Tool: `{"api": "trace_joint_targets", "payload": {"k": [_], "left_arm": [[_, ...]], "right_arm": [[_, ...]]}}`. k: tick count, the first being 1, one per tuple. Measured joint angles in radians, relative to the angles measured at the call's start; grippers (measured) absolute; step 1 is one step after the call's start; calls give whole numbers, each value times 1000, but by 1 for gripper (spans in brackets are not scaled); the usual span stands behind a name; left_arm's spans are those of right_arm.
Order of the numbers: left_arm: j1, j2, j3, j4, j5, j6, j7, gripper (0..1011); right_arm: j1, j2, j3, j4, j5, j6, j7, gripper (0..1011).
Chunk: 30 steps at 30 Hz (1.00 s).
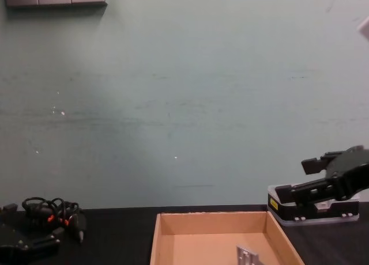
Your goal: Use one hand to pick up the angle iron from the table and place it into the box.
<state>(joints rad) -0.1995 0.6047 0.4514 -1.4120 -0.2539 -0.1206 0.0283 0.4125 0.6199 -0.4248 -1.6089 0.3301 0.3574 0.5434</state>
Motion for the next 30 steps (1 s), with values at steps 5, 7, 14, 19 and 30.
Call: {"api": "trace_joint_targets", "payload": {"k": [5, 7, 14, 19, 30], "left_arm": [[0, 0, 0, 0, 0, 0, 0, 1000], [0, 0, 0, 0, 0, 0, 0, 1000], [0, 0, 0, 0, 0, 0, 0, 1000], [0, 0, 0, 0, 0, 0, 0, 1000], [0, 0, 0, 0, 0, 0, 0, 1000]], "right_arm": [[-21, 68, 4, -75, 25, 4, 46, 1000], [-25, 88, 4, -96, 32, 2, 59, 1000], [-21, 152, -17, -149, 59, -27, 144, 1000], [1, 185, -65, -155, 70, -41, 233, 1000], [58, 210, -215, -117, 32, -4, 372, 1000]]}}
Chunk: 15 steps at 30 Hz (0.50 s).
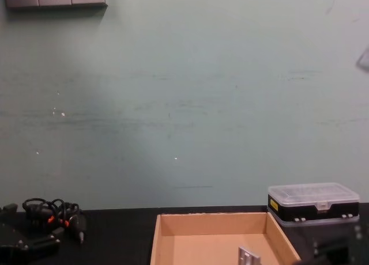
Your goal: Use one hand to pick up the angle iron from the table and place it into the box.
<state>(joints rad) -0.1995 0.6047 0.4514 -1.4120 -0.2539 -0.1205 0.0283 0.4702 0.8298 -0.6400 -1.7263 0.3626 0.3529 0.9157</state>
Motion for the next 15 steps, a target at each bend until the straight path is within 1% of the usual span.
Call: {"api": "trace_joint_targets", "payload": {"k": [2, 6, 7, 15], "left_arm": [[0, 0, 0, 0, 0, 0, 0, 1000], [0, 0, 0, 0, 0, 0, 0, 1000], [0, 0, 0, 0, 0, 0, 0, 1000], [0, 0, 0, 0, 0, 0, 0, 1000]], "right_arm": [[3, 0, -19, 10, -7, 2, 5, 1000], [6, -5, -43, 25, -12, 2, 5, 1000], [8, -8, -53, 32, -15, 2, 4, 1000], [28, -30, -103, 67, -29, 1, 7, 1000]]}}
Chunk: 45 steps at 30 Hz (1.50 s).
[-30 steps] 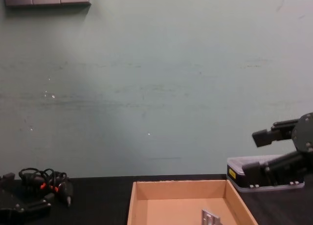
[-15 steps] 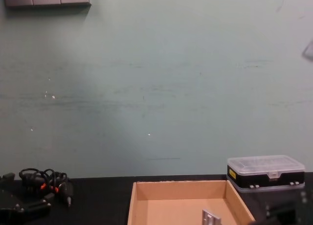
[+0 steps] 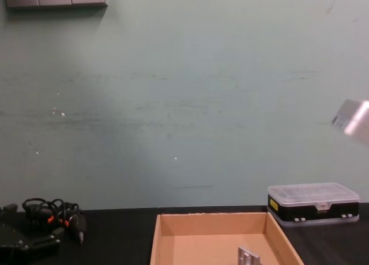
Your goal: Use one hand to pick up the angle iron from the table and place it into the box.
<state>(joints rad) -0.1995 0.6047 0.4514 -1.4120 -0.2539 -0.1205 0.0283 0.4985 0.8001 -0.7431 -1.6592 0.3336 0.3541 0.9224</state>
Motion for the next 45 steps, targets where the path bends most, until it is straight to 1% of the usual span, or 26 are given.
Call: {"api": "trace_joint_targets", "payload": {"k": [5, 15, 20, 27, 31, 32, 33, 34, 36, 40, 41, 42, 45], "left_arm": [[0, 0, 0, 0, 0, 0, 0, 1000], [0, 0, 0, 0, 0, 0, 0, 1000], [0, 0, 0, 0, 0, 0, 0, 1000], [0, 0, 0, 0, 0, 0, 0, 1000], [0, 0, 0, 0, 0, 0, 0, 1000], [0, 0, 0, 0, 0, 0, 0, 1000], [0, 0, 0, 0, 0, 0, 0, 1000], [0, 0, 0, 0, 0, 0, 0, 1000], [0, 0, 0, 0, 0, 0, 0, 1000], [0, 0, 0, 0, 0, 0, 0, 1000], [0, 0, 0, 0, 0, 0, 0, 1000], [0, 0, 0, 0, 0, 0, 0, 1000], [0, 0, 0, 0, 0, 0, 0, 1000]], "right_arm": [[12, -15, -33, 23, -10, 1, 0, 1000], [25, -34, -75, 53, -19, -3, -12, 1000], [26, -38, -84, 61, -22, -4, -25, 1000], [24, -45, -88, 73, -26, 3, -47, 996], [25, -51, -93, 81, -28, 11, -49, 927], [25, -51, -93, 82, -28, 11, -49, 883], [26, -51, -93, 82, -28, 11, -49, 863], [26, -52, -93, 82, -28, 12, -49, 812], [26, -52, -93, 82, -28, 12, -51, 775], [26, -49, -88, 80, -27, 11, -56, 650], [25, -49, -87, 79, -27, 11, -57, 650], [24, -47, -86, 77, -27, 10, -59, 582], [21, -45, -84, 74, -27, 10, -62, 503]]}}
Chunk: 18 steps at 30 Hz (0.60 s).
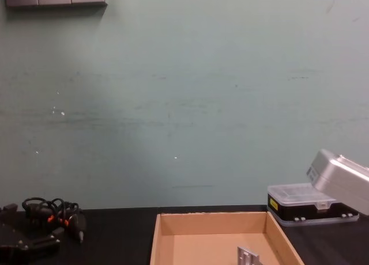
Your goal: Use one hand to pick up the angle iron from the table and place it into the box.
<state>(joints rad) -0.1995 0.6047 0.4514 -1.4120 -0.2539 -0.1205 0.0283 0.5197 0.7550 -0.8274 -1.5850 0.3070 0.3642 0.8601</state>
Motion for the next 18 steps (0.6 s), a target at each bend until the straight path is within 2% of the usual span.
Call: {"api": "trace_joint_targets", "payload": {"k": [2, 4, 5, 11, 18], "left_arm": [[0, 0, 0, 0, 0, 0, 0, 1000], [0, 0, 0, 0, 0, 0, 0, 1000], [0, 0, 0, 0, 0, 0, 0, 1000], [0, 0, 0, 0, 0, 0, 0, 1000], [0, 0, 0, 0, 0, 0, 0, 1000]], "right_arm": [[-1, 1, 1, -1, 0, 0, -2, 446], [-5, 2, 4, -1, 1, -2, -4, 336], [-5, 2, 4, -1, 1, -2, -4, 336], [-9, 1, 6, 1, 2, -7, -8, 137], [-18, 2, 14, -2, 2, -8, -17, 119]]}}
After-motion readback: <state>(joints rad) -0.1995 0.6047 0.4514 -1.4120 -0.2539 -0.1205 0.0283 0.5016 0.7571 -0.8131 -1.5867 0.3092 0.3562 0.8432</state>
